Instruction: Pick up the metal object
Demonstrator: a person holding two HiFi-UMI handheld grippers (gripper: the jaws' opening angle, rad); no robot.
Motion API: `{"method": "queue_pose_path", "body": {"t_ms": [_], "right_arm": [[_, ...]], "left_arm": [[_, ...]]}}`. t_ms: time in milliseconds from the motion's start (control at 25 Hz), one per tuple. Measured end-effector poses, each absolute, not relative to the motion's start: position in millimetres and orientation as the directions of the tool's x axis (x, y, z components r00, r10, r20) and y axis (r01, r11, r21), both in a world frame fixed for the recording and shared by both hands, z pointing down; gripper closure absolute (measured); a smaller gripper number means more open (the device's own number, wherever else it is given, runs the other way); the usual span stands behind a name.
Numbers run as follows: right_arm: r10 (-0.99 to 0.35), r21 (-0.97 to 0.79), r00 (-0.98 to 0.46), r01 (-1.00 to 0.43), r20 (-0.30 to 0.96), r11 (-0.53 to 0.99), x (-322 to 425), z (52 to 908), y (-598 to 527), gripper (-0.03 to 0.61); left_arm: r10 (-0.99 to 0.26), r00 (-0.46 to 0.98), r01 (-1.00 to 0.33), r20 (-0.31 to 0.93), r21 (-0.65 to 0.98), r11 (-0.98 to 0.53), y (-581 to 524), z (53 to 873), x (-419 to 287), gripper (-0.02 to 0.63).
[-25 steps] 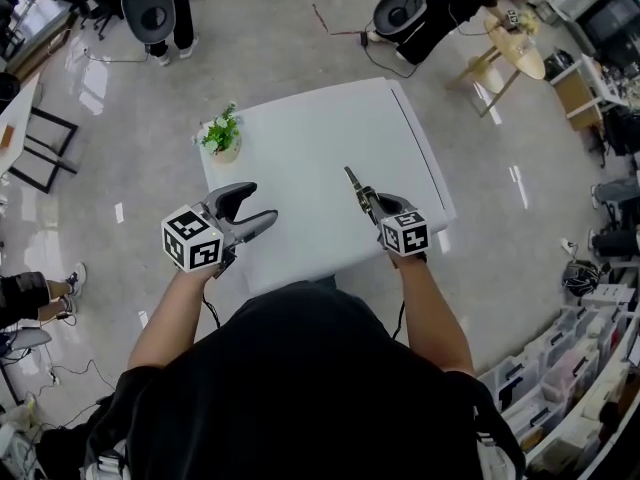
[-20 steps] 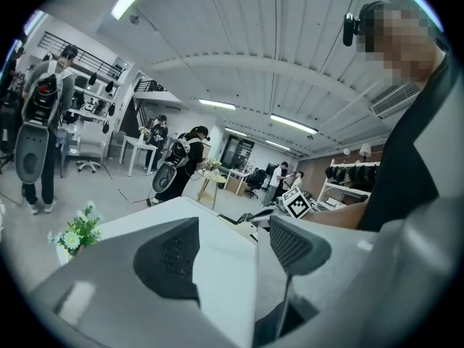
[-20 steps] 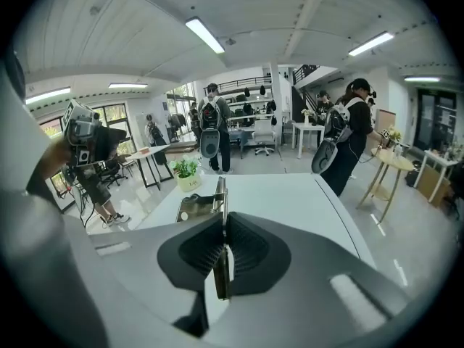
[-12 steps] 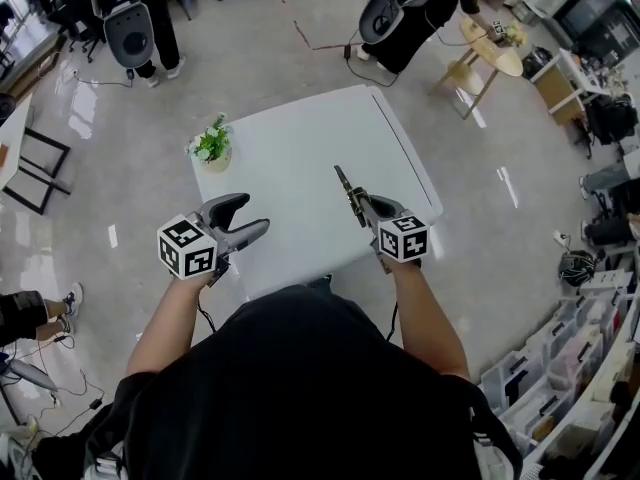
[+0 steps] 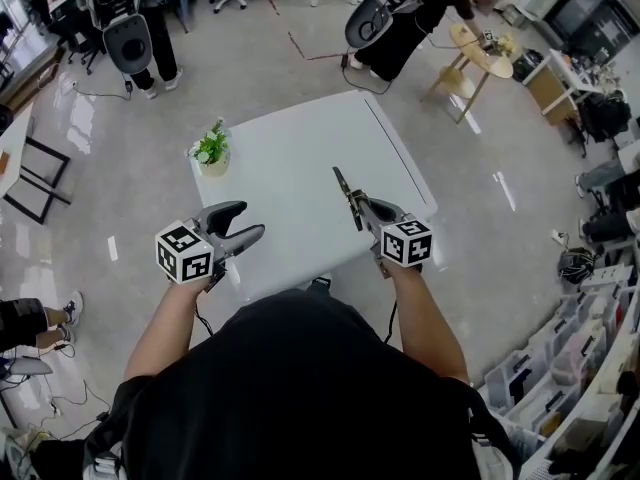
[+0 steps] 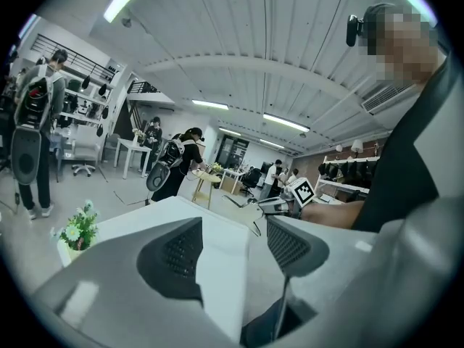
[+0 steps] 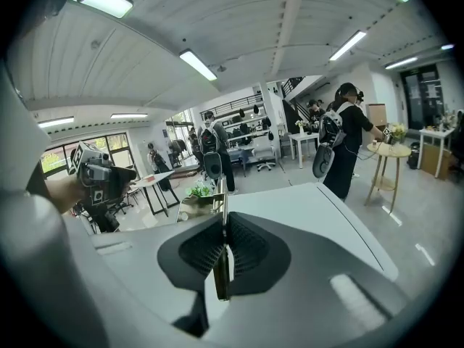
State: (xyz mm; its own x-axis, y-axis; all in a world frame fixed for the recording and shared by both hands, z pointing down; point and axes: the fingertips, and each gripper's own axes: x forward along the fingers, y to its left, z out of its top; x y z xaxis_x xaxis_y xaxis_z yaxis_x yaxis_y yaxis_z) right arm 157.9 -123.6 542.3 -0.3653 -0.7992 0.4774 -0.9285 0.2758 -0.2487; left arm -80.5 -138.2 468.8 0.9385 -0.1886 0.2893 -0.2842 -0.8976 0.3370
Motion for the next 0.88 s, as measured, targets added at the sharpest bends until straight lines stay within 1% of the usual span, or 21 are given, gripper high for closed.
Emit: {"method": "queue_pose_path", "body": {"t_ms": [440, 880], "right_arm": [[-0.836, -0.252, -0.362, -0.927, 0.412, 0.278, 159.0, 504.6, -103.9, 0.545], [-0.867, -0.237, -0.361, -0.927, 0.343, 0.292, 158.9, 465.9, -90.2, 0.545]], "left_arm": [[-0.158, 0.941, -0.253, 0.299, 0.315, -0.915, -119.0, 461.5, -80.2, 0.339], [-0.16, 0.942, -0.252, 0.294, 0.307, -0.918, -110.4, 454.9, -83.6, 0.344]]}}
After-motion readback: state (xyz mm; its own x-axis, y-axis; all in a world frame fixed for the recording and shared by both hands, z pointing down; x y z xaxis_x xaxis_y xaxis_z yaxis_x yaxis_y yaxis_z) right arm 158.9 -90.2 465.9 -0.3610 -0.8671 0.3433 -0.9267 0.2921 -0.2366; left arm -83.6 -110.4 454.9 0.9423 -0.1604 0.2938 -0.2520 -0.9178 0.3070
